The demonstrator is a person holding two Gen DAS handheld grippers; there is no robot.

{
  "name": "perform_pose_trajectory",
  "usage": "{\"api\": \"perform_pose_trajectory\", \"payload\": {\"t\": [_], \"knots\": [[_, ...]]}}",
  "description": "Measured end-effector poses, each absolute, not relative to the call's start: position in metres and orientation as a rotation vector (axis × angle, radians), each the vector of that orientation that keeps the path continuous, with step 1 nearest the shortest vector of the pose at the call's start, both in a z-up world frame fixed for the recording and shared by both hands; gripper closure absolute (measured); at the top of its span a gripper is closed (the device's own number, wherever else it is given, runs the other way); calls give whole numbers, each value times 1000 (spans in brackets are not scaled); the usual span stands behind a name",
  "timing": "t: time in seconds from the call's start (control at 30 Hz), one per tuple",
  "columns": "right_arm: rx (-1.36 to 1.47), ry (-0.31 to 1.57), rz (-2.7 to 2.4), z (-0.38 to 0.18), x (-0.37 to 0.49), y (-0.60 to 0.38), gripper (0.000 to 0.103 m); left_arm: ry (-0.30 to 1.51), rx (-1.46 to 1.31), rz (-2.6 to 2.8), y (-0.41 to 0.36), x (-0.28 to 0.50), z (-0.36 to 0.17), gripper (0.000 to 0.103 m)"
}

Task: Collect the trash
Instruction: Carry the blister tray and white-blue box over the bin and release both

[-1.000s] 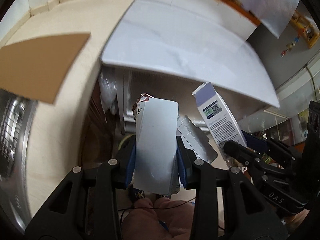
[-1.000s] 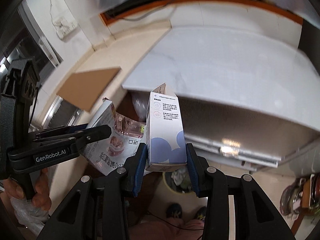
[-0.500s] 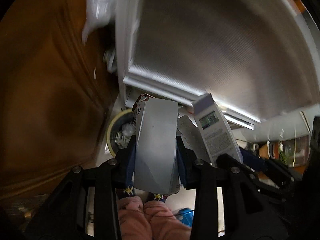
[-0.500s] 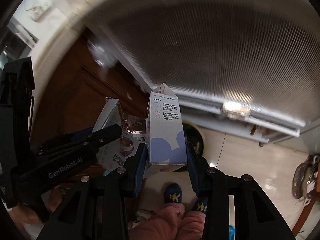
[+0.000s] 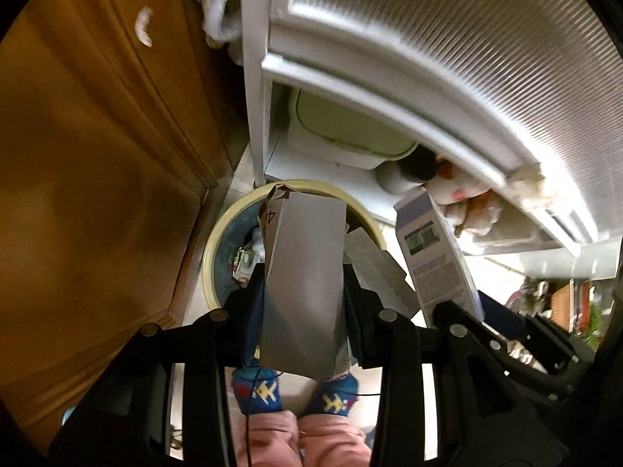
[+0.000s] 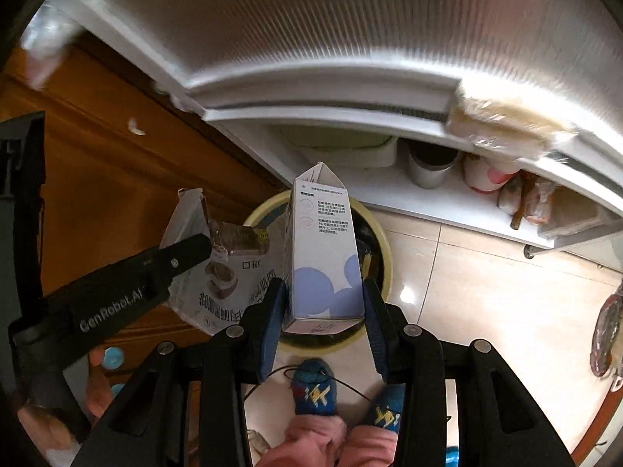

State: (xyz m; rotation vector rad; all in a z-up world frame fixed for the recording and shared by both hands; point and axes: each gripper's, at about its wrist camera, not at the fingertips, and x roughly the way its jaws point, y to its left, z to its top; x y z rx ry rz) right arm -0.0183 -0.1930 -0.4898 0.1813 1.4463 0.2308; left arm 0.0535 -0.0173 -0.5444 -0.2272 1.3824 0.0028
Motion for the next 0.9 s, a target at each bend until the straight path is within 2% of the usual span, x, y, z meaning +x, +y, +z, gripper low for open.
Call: {"api": "perform_pose_trajectory", "payload": {"t": [0.17, 0.23, 0.33, 0.43, 0.67, 0.9], "knots": [[175, 1465, 249, -536, 4, -178, 63, 1400, -179, 10, -14, 59, -571, 67], [188, 1493, 249, -550, 8, -174, 54, 1425, -163, 30, -11, 64, -580, 42], [211, 1506, 213, -566, 12, -175, 49, 1456, -162, 61, -1, 68, -593, 24], [218, 1497, 190, -572, 11, -178, 40, 1458, -151, 62, 4, 69, -600, 21], [204, 1500, 169, -582, 7, -186, 40, 1470, -97, 55, 4, 66, -600, 21], [231, 1488, 129, -566, 3, -195, 39, 1463, -115, 43, -3, 65, -584, 21]]}}
